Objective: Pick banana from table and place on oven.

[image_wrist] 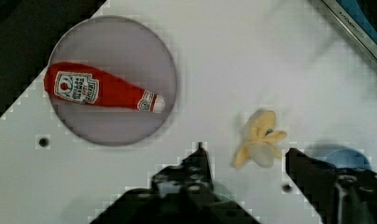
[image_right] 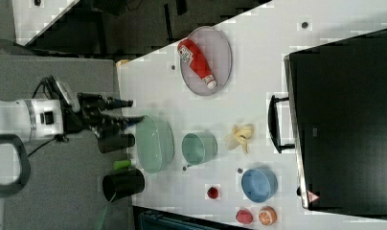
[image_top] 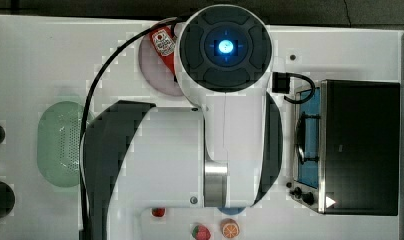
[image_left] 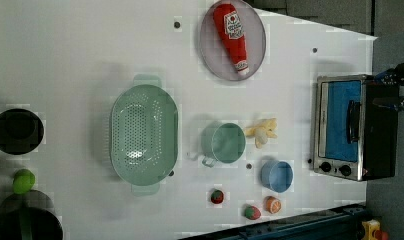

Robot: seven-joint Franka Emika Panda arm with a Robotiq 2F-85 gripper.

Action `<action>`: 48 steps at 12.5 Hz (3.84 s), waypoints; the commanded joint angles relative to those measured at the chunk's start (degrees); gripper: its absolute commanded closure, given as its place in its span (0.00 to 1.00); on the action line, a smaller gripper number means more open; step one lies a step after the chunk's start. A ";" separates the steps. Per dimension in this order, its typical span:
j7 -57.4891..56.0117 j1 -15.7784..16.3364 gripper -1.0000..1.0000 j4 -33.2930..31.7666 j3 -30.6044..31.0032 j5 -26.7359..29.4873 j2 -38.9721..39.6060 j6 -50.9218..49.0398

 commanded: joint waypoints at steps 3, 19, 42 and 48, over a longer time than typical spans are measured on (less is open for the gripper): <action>-1.71 -1.50 0.00 -12.16 -2.31 0.16 -22.03 -8.36; -1.81 -1.52 0.00 -34.10 -2.35 0.15 2.60 38.22; -1.40 -1.44 0.71 -36.42 -1.54 0.16 9.89 53.02; -1.40 -1.57 0.71 -23.08 -2.83 0.15 -10.65 13.11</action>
